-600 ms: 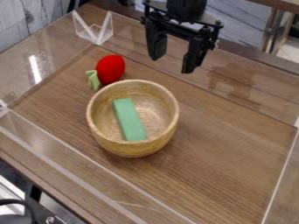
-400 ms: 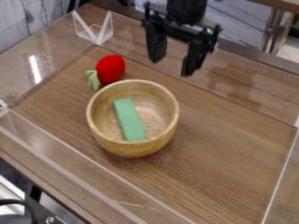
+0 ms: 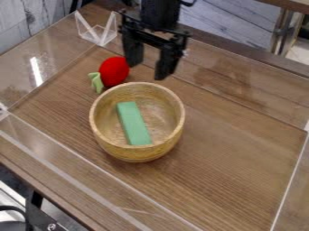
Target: Move the red fruit to the right
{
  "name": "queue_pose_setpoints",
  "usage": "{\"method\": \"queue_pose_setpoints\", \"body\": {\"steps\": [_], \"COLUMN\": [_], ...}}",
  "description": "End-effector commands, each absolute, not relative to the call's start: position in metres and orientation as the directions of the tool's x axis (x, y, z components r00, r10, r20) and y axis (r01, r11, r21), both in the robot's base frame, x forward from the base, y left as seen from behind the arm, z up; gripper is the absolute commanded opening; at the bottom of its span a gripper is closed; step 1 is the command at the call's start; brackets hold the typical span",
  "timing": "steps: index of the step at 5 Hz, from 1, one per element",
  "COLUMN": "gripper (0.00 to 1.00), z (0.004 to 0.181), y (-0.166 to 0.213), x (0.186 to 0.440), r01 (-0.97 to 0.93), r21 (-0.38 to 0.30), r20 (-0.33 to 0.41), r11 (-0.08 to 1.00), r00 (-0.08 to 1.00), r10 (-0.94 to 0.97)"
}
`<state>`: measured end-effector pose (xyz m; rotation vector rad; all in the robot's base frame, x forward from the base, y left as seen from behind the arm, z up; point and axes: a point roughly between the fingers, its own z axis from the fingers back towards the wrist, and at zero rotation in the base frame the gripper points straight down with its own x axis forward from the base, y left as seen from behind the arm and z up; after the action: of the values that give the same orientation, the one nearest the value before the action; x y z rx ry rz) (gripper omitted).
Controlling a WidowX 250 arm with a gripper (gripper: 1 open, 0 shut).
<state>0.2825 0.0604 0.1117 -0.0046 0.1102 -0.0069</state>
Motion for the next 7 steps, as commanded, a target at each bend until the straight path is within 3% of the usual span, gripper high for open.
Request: {"method": "queue_pose_setpoints", "body": {"steps": [1,5,7], "gripper": [1.0,1.0,1.0], "z": [0.13,0.095,0.086], "y": [0.084,0.117,0.126], "x": [0.284,0.296,0.307], "r01": [0.019,-0.008,-0.039], "r21": [0.021,0.037,0.046], "r20": [-0.02,0.017,0.051], "r11": [1.0,0.999,0.998], "r00": [1.0,1.0,0.998], "r10": [-0.019,0.007,0.036]}}
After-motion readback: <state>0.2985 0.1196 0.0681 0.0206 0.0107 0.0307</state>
